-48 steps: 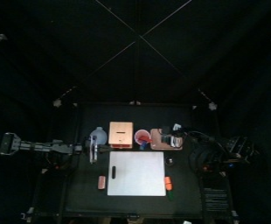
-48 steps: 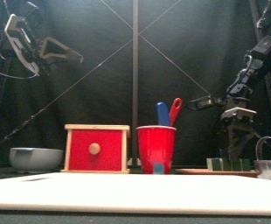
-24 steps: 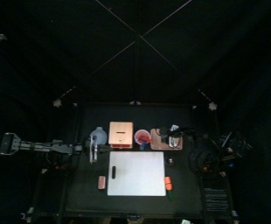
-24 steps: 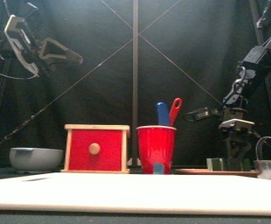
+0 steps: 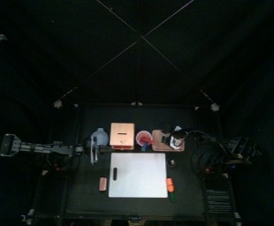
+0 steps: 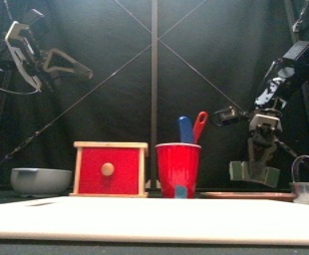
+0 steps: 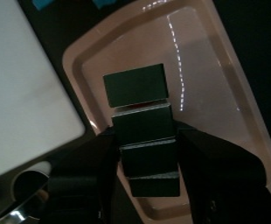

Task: Place sushi on board then cut the sushi with the knife then place the pieces on the plate
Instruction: Place the sushi on the board

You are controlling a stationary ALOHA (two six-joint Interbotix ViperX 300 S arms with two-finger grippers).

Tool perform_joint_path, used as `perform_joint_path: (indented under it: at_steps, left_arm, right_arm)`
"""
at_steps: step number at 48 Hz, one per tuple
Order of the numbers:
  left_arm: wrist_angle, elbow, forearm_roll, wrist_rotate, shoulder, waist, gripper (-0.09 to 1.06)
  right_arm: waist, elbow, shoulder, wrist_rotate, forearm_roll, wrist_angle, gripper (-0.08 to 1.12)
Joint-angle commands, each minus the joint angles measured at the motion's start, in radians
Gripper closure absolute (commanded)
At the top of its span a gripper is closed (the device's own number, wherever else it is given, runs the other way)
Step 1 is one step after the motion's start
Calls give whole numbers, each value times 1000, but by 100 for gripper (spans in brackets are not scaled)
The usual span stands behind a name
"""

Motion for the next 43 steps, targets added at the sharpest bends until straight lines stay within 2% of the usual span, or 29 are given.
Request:
perform_joint_path:
  at_steps: [1,14,43]
  left_arm:
    - [-6,-12,-3,2,0,2,99]
    - [-8,-12,-3,0,0,2,99]
    - [-3,9,-3,2,0,-5,99]
  right_arm:
    - [40,-18,-80,92,-8,8,44]
    - [204,-18,-166,555,-130,31,44]
    - [690,-83,-155,1744,-650,35,44]
